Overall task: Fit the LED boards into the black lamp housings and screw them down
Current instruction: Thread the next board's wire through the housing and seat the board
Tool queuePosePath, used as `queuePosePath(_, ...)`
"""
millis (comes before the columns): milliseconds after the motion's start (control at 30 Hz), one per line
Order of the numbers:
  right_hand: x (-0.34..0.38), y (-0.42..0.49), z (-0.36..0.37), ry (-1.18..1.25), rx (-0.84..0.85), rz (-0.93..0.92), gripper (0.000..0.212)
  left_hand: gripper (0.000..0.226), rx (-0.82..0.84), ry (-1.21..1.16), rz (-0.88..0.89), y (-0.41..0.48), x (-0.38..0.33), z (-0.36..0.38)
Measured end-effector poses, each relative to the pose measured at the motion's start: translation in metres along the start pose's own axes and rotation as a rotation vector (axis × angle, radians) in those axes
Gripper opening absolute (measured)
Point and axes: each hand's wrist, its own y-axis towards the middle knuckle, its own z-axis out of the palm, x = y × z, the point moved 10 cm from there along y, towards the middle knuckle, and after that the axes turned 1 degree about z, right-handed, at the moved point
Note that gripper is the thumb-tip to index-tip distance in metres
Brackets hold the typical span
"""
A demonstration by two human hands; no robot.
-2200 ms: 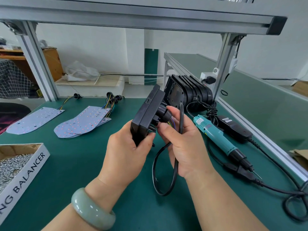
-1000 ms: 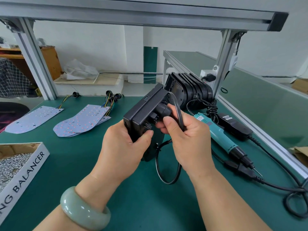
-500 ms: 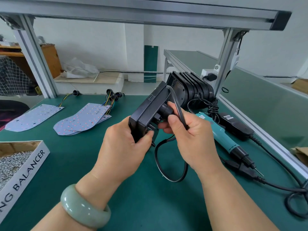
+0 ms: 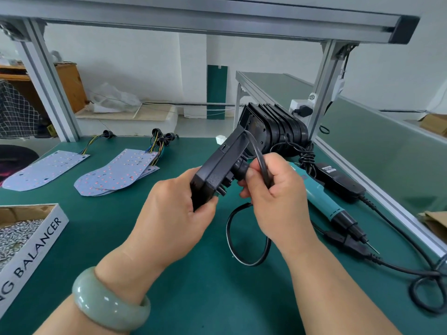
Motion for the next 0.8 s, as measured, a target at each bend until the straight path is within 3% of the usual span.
queuePosePath(67, 0.002, -0.002, 0.001, -0.02, -0.027, -0.02, 0.018, 0.019, 0.01, 0.002, 0.017, 0.0, -0.004, 0.0)
queuePosePath(267, 0.003, -0.004, 0.007, 0.018, -0.062, 0.004, 0.015, 0.045, -0.061, 0.018, 0.017, -0.002, -0.006, -0.003)
queuePosePath(333, 0.001, -0.004, 0.009, 0.057, -0.01, 0.026, 0.009, 0.034, -0.088, -0.014, -0.035, -0.002, 0.003, -0.003)
queuePosePath(433, -0.009, -0.003, 0.008, 0.224, 0.019, 0.107, 0.01, 0.008, -0.095, -0.053, -0.086, -0.001, 0.008, -0.001)
queuePosePath(633, -0.027, -0.004, 0.018, 0.682, 0.071, 0.34, 0.013, 0.007, -0.044, -0.076, -0.08, 0.0, 0.006, 0.0)
queuePosePath(700, -0.028, -0.004, 0.013, 0.662, 0.038, 0.327, 0.015, 0.007, -0.006, -0.061, -0.053, 0.0, 0.003, 0.002)
queuePosePath(800, -0.017, -0.002, 0.0, 0.424, -0.025, 0.169, 0.016, 0.007, 0.022, -0.035, -0.01, 0.0, 0.0, 0.001)
